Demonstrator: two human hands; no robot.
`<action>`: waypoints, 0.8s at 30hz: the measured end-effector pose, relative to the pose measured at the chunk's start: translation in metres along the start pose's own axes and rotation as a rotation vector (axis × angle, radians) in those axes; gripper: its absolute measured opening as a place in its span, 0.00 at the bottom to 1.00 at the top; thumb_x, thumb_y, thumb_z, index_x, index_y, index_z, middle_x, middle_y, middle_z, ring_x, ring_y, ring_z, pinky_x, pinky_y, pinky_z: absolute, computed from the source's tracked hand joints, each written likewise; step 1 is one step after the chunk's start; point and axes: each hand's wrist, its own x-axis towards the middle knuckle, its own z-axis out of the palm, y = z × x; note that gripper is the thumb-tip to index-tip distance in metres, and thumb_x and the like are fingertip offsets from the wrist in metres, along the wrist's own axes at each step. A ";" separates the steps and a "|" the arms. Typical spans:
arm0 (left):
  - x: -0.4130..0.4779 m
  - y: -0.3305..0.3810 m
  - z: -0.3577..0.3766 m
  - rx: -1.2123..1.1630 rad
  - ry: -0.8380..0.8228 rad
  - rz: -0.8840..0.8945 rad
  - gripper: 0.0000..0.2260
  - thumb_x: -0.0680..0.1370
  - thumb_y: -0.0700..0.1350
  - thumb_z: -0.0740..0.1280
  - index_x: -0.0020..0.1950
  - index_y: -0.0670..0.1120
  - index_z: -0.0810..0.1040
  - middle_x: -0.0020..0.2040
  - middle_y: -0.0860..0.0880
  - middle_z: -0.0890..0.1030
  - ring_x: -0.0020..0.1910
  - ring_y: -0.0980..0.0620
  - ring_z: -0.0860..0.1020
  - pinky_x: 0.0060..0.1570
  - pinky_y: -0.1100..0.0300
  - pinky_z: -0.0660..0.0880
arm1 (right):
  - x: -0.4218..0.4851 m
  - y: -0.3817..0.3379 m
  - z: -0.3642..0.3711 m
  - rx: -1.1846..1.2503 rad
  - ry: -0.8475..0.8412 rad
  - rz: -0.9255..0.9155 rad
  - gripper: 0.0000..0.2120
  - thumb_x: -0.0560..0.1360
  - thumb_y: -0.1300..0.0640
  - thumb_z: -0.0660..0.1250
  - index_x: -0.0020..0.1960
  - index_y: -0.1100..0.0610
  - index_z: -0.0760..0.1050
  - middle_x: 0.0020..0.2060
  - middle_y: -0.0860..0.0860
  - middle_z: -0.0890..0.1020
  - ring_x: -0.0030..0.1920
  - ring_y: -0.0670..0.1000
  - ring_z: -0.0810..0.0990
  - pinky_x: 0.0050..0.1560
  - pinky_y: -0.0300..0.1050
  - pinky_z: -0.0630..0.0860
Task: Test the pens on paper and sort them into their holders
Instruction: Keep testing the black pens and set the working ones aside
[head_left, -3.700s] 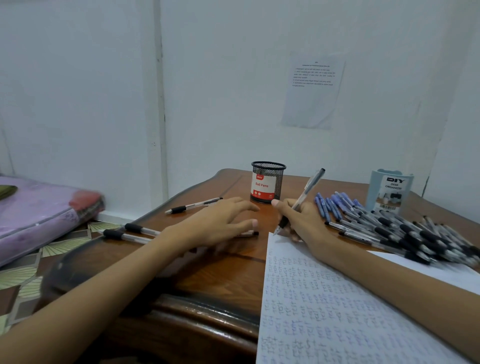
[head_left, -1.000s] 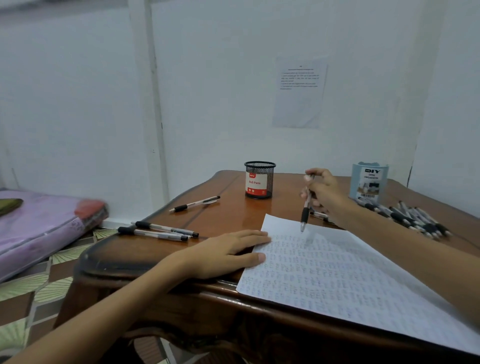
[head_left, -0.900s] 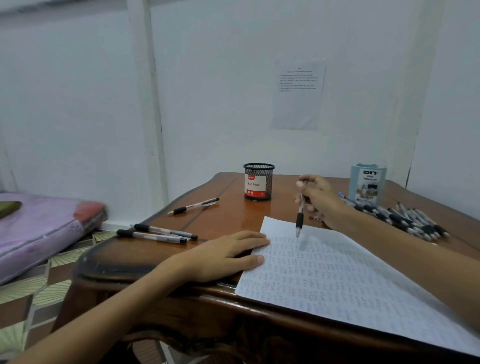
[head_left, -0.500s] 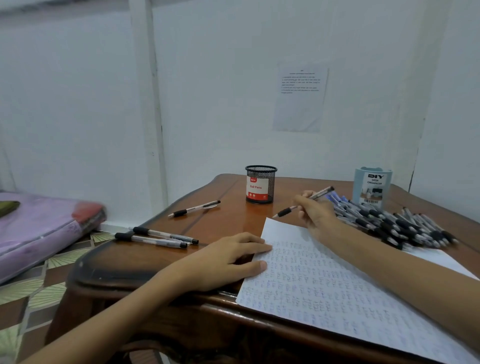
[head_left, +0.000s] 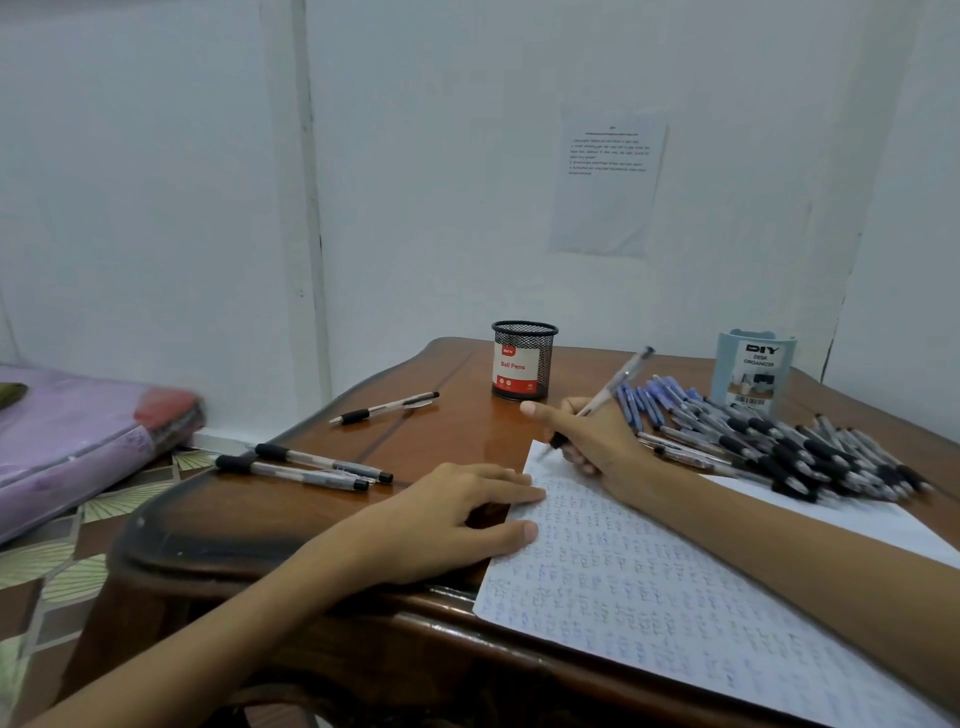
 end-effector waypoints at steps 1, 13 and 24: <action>0.000 0.000 0.000 -0.002 0.000 0.001 0.20 0.78 0.58 0.58 0.71 0.58 0.66 0.72 0.59 0.65 0.68 0.65 0.62 0.66 0.67 0.57 | -0.001 0.000 0.001 -0.051 0.011 -0.024 0.21 0.70 0.56 0.73 0.28 0.58 0.63 0.20 0.51 0.67 0.16 0.43 0.62 0.17 0.33 0.60; 0.000 0.002 0.000 -0.007 0.001 0.003 0.20 0.79 0.56 0.58 0.71 0.56 0.66 0.72 0.59 0.65 0.67 0.65 0.62 0.64 0.69 0.57 | 0.001 0.001 0.004 -0.246 -0.006 -0.094 0.19 0.72 0.69 0.66 0.27 0.58 0.63 0.21 0.51 0.64 0.19 0.43 0.63 0.21 0.30 0.62; -0.001 0.002 0.000 -0.007 -0.013 -0.002 0.21 0.79 0.57 0.58 0.72 0.57 0.66 0.72 0.58 0.64 0.68 0.65 0.62 0.66 0.67 0.57 | 0.004 0.005 0.003 -0.274 0.056 -0.117 0.17 0.71 0.68 0.65 0.27 0.57 0.63 0.23 0.52 0.65 0.25 0.45 0.64 0.27 0.34 0.64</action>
